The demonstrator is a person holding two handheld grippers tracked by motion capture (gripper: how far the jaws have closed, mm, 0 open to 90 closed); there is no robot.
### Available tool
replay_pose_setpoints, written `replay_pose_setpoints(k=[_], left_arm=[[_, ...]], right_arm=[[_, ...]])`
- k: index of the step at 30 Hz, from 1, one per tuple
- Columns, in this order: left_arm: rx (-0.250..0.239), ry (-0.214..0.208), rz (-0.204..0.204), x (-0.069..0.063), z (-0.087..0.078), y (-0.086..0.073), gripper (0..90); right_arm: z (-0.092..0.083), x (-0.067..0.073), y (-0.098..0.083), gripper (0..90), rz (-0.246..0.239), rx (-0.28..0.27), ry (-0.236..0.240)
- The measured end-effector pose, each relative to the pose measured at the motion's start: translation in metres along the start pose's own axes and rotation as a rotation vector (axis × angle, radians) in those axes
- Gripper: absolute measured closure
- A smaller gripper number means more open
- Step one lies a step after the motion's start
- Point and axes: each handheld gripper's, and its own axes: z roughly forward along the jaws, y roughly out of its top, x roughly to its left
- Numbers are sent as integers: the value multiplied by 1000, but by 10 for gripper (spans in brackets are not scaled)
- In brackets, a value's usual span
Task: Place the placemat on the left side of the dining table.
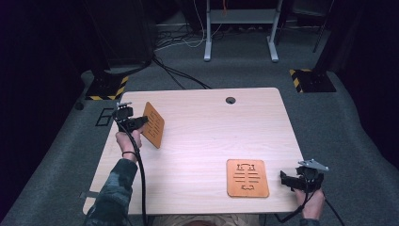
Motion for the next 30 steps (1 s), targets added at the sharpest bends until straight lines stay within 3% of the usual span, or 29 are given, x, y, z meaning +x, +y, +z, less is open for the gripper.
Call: replay_pose_setpoints(k=[2, 4, 11, 14, 23, 30], left_arm=[[8, 21, 2, 6, 2, -1, 858], [10, 23, -23, 12, 3, -1, 858], [38, 67, -27, 29, 8, -1, 858], [42, 55, -39, 33, 9, 0, 858], [74, 30, 29, 41, 12, 6, 846], [109, 79, 81, 46, 13, 7, 797]], right_arm=[[0, 0, 0, 17, 7, -1, -1], [0, 0, 0, 17, 3, -3, -2], [0, 0, 0, 17, 7, -2, -4], [0, 0, 0, 17, 5, -2, -4], [0, 1, 0, 17, 9, -1, -5], [0, 0, 0, 17, 7, -2, -5]])
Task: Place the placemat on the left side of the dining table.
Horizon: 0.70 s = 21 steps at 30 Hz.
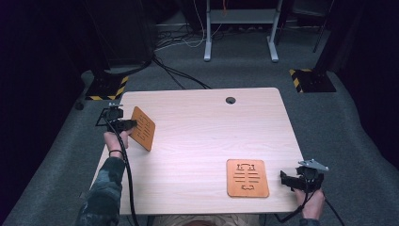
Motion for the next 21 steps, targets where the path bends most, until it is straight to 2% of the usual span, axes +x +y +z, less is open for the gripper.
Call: replay_pose_setpoints(k=[2, 8, 13, 18, 19, 21], left_arm=[[10, 18, 15, 2, 1, 0, 772], [29, 23, 36, 13, 5, -2, 724], [55, 28, 17, 23, 8, -5, 679], [70, 16, -21, 32, 12, -8, 652], [81, 14, -11, 34, 12, -8, 648], [75, 11, -20, 35, 13, -9, 643]], right_arm=[[0, 0, 0, 17, -1, 0, -1], [0, 0, 0, 17, -2, -1, -1], [0, 0, 0, 10, -6, 3, -2], [1, 1, 0, 0, -5, 7, -5], [1, 1, 0, 0, -11, 6, -5], [1, 1, 0, 0, -16, 11, 1]])
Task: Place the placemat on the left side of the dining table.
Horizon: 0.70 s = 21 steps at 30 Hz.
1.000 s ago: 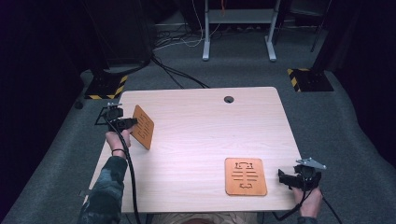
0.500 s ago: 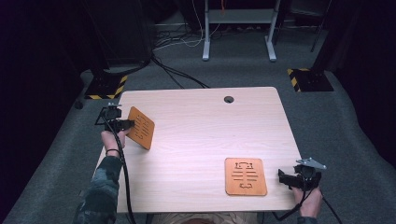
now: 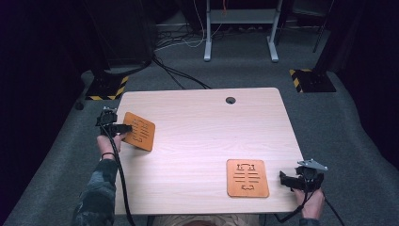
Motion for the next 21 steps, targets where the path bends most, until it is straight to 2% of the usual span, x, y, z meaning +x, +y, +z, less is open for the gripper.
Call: replay_pose_setpoints(k=[2, 4, 7, 10, 13, 14, 17, 21], left_arm=[[6, 3, -7, 0, 0, 0, 636], [12, 7, 9, 2, 1, 0, 628], [11, 2, -13, 3, 3, -1, 622], [23, 0, 2, 6, 3, -1, 615], [18, 2, -18, 6, 6, -2, 605], [34, 10, 7, 8, 6, -2, 594], [32, 9, -13, 9, 8, -3, 579], [46, 0, -1, 13, 10, -3, 566]], right_arm=[[0, 1, 0, 0, -13, 0, 11], [0, 1, 0, 0, -23, 3, 22], [0, 2, 0, 0, -37, 2, 35], [0, 2, 1, 0, -35, 5, 35], [0, 2, 1, 0, -35, 5, 33], [1, 2, 1, 0, -35, 2, 34], [0, 2, 1, 0, -28, 3, 29], [0, 2, 0, 0, -27, 3, 25]])
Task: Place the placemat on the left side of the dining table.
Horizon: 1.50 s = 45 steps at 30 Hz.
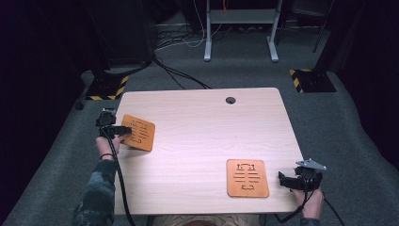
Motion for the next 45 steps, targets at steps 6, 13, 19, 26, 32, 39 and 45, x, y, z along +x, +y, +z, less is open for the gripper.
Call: replay_pose_setpoints(k=[6, 13, 19, 26, 32, 39, 45], left_arm=[[8, -9, -15, 3, 4, -1, 541], [16, -8, -18, 6, 6, -2, 523], [17, -5, -15, 10, 10, -4, 501], [19, -28, -42, 20, 15, -11, 482], [25, -30, -48, 21, 17, -10, 476], [61, 54, 1, 20, 22, -12, 542], [77, 80, 3, 21, 34, -20, 544]], right_arm=[[0, 0, 0, 0, 6, 1, -5], [0, 0, 0, 0, 8, -3, -6], [0, 0, 0, 0, 9, -3, -8], [0, 0, 0, 0, 10, -4, -9], [0, 0, 0, 0, 12, 0, -9], [0, 0, 0, 0, 19, 0, -15], [0, 0, 0, 0, 18, -1, -14]])
